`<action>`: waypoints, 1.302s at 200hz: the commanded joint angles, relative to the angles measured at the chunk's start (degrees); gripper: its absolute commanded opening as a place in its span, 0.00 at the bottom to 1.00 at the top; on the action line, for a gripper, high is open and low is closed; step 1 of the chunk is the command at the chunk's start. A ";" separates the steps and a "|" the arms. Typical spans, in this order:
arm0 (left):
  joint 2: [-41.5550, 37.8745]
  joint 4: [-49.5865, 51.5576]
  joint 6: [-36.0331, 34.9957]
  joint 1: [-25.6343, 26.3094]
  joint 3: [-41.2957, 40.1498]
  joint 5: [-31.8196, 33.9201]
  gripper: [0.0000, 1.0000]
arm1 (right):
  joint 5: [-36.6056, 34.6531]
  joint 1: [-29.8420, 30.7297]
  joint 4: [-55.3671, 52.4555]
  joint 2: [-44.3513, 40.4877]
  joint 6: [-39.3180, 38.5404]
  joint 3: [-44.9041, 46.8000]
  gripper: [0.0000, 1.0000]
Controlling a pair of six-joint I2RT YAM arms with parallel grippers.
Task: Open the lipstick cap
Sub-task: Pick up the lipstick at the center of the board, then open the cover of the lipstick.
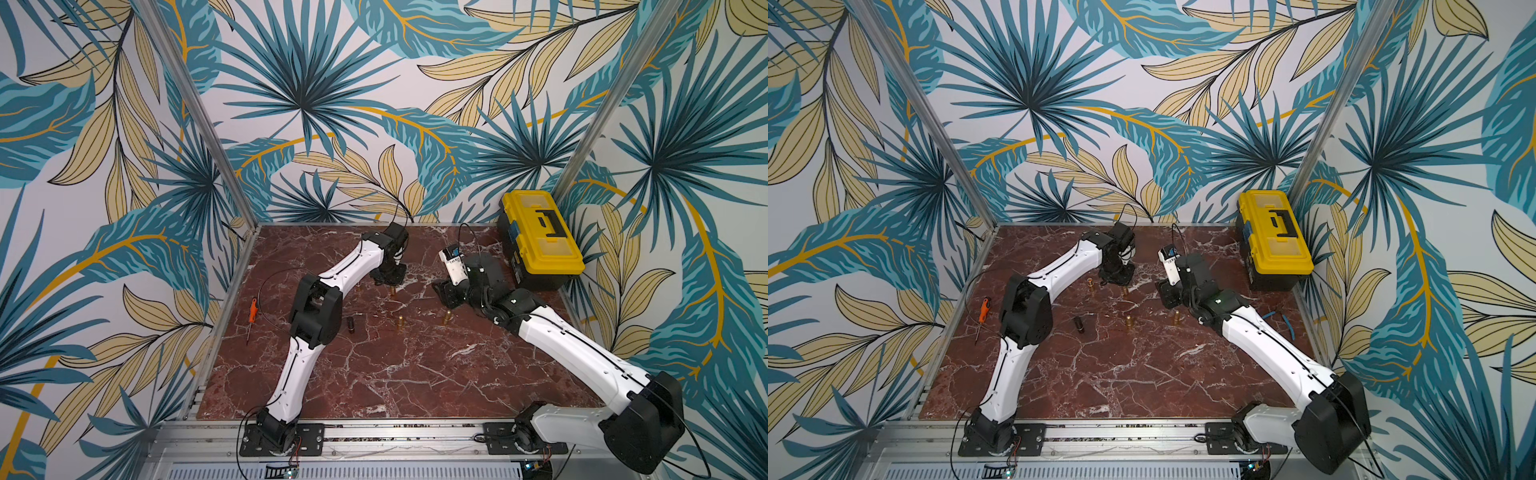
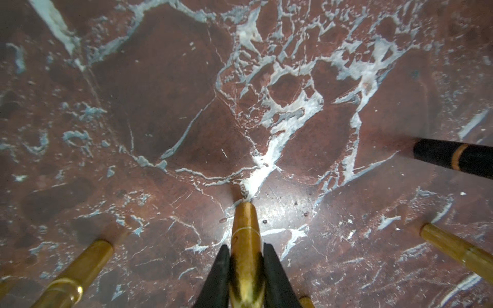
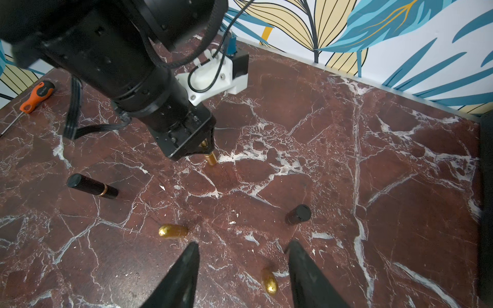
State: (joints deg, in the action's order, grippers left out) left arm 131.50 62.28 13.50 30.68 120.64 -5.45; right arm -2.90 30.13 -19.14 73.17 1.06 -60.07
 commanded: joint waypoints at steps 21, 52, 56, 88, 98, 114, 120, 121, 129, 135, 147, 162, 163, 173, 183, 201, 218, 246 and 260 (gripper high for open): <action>-7.42 0.21 0.86 -0.35 -1.47 -1.85 0.12 | 1.38 -0.14 1.21 -0.66 -0.02 -0.84 0.55; -10.45 0.15 1.61 -0.44 -3.84 -2.97 0.12 | 2.38 -0.09 0.96 -1.54 -0.47 -0.13 0.55; -10.89 0.17 1.81 -0.44 -4.07 -3.18 0.12 | 2.53 -0.15 0.86 -1.54 -0.53 -0.13 0.55; -15.43 0.19 2.68 -0.94 -6.07 -8.25 0.12 | 4.92 -0.07 0.62 -0.84 -1.92 -0.45 0.55; -17.55 0.18 3.02 -1.50 -7.24 -11.45 0.12 | 7.71 -0.13 0.39 -0.82 -2.55 -0.82 0.55; -21.10 0.12 3.77 -3.03 -9.33 -16.43 0.12 | 12.53 -0.16 0.78 -1.51 -3.56 -0.84 0.55; -22.37 0.10 4.11 -3.70 -9.90 -18.40 0.13 | 13.96 -0.11 0.98 -1.76 -3.91 -0.83 0.55; -22.53 0.11 4.19 -3.83 -10.03 -18.78 0.12 | 14.14 -0.09 1.00 -1.78 -3.93 -0.83 0.55; -23.89 0.10 4.66 -4.62 -10.57 -22.26 0.12 | 15.82 -0.06 1.20 -1.89 -4.29 -0.90 0.55; -24.95 0.10 4.97 -5.12 -10.82 -24.61 0.12 | 16.93 -0.07 1.26 -1.76 -4.61 -1.01 0.56; -26.70 0.10 5.66 -5.53 -11.13 -28.09 0.13 | 19.47 -0.05 0.98 -1.13 -5.50 -1.63 0.56; -28.40 0.11 6.42 -5.82 -11.31 -32.97 0.13 | 22.17 0.00 -1.07 0.44 -6.29 -3.76 0.56; -28.45 0.07 6.44 -5.85 -11.35 -33.36 0.13 | 22.33 0.01 -1.20 0.55 -6.31 -3.97 0.56; -29.20 0.04 7.05 -5.86 -11.39 -36.88 0.13 | 23.80 0.18 -2.40 1.68 -6.82 -5.54 0.56; -29.83 0.07 7.64 -5.87 -11.74 -39.06 0.13 | 24.23 0.52 -2.75 2.36 -7.29 -6.66 0.56; -31.14 0.11 7.87 -5.82 -12.44 -40.96 0.13 | 24.59 0.80 -2.66 3.15 -8.02 -8.04 0.56; -31.94 0.11 8.11 -5.88 -12.95 -43.56 0.13 | 24.77 0.79 -3.12 4.20 -8.75 -9.49 0.56; -33.05 0.12 8.32 -5.83 -13.76 -44.51 0.13 | 25.43 0.89 -3.89 5.98 -9.56 -11.59 0.55; -33.45 0.05 8.39 -5.90 -14.20 -44.77 0.13 | 25.72 0.90 -3.97 6.61 -9.84 -12.40 0.54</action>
State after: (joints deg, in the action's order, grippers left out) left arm 100.77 62.46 21.56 24.86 107.11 -47.42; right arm 21.10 30.74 -21.41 78.61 -7.16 -70.57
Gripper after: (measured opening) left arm 0.206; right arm 0.551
